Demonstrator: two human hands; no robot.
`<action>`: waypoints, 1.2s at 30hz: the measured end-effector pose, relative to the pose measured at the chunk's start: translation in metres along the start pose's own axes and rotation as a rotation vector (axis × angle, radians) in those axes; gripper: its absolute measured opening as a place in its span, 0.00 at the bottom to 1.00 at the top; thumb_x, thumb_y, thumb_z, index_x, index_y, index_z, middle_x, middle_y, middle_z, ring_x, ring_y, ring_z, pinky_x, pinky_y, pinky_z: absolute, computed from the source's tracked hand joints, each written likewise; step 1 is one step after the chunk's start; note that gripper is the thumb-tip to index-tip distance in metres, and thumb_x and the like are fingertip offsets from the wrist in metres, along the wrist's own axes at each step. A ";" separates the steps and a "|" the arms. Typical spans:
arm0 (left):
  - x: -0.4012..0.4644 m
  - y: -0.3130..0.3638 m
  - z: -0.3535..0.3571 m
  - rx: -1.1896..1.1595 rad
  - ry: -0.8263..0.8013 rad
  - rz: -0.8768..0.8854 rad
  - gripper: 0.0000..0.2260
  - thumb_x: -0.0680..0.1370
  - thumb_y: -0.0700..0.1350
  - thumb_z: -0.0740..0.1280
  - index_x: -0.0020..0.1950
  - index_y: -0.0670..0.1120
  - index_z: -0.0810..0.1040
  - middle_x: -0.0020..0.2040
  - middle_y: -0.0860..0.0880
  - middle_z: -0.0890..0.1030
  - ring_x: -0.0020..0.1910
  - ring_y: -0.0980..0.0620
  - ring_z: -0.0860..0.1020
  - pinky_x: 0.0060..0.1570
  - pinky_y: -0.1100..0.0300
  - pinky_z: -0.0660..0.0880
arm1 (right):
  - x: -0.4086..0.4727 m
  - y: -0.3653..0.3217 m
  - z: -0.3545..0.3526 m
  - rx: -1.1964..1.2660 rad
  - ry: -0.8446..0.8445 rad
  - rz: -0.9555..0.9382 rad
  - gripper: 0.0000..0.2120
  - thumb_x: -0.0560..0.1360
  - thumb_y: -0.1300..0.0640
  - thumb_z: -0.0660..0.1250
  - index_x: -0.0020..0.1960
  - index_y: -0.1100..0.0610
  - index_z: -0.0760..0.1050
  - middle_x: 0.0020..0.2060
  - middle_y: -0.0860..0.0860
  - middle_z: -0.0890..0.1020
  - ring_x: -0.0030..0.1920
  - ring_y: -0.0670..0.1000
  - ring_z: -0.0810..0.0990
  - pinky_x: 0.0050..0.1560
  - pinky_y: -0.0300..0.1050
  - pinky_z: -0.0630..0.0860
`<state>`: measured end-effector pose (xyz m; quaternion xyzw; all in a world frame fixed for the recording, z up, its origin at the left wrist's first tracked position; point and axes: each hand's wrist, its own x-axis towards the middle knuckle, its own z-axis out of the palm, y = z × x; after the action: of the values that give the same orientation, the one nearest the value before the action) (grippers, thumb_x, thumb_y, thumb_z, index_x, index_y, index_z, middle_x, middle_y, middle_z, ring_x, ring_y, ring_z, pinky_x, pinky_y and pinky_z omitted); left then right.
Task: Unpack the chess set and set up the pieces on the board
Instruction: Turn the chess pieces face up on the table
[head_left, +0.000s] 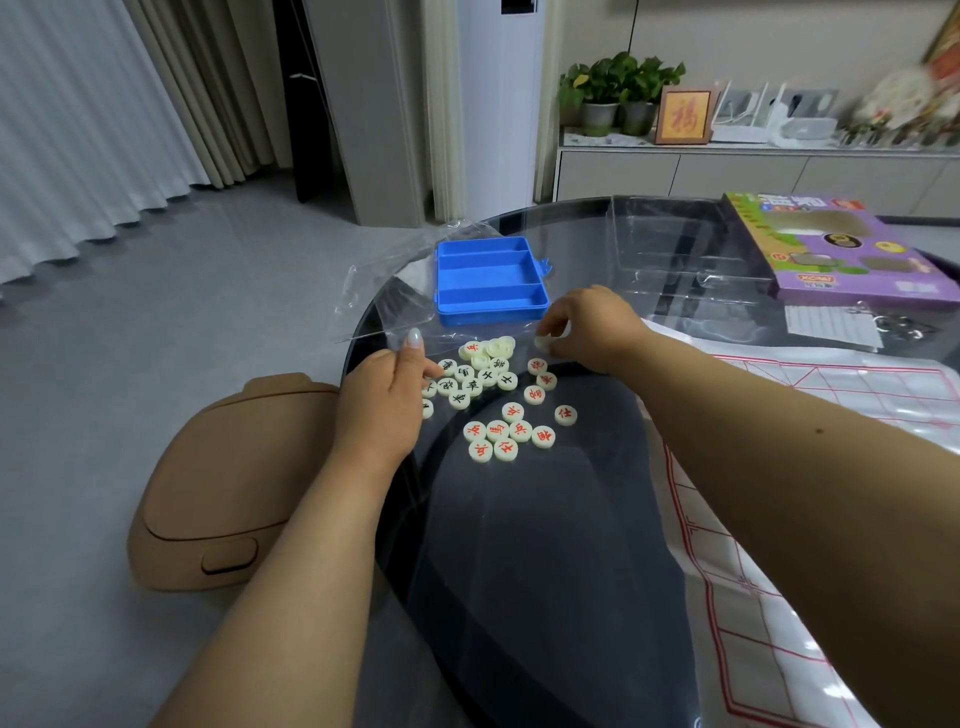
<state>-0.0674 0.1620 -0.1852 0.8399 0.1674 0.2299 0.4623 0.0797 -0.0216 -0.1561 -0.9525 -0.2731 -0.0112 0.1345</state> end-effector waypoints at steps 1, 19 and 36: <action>0.000 0.000 0.000 0.004 0.000 0.002 0.26 0.82 0.57 0.50 0.45 0.47 0.84 0.43 0.53 0.80 0.43 0.58 0.77 0.49 0.56 0.74 | 0.001 -0.001 0.001 0.005 -0.002 0.004 0.09 0.73 0.51 0.70 0.52 0.51 0.81 0.50 0.49 0.82 0.54 0.51 0.75 0.55 0.49 0.75; 0.001 0.000 0.000 0.020 -0.002 0.004 0.26 0.83 0.57 0.50 0.45 0.46 0.84 0.41 0.54 0.79 0.41 0.59 0.76 0.48 0.57 0.73 | -0.006 -0.001 -0.010 -0.002 -0.134 -0.149 0.19 0.77 0.68 0.60 0.60 0.51 0.79 0.61 0.51 0.78 0.60 0.52 0.75 0.63 0.45 0.72; 0.001 0.002 -0.001 0.038 0.002 0.001 0.26 0.83 0.56 0.49 0.45 0.46 0.84 0.40 0.56 0.79 0.40 0.61 0.75 0.45 0.59 0.71 | -0.010 0.006 -0.017 0.007 -0.119 -0.045 0.10 0.75 0.60 0.68 0.56 0.55 0.80 0.53 0.51 0.81 0.46 0.47 0.75 0.48 0.38 0.71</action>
<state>-0.0672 0.1617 -0.1826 0.8484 0.1719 0.2275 0.4460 0.0753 -0.0365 -0.1419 -0.9446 -0.3020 0.0434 0.1210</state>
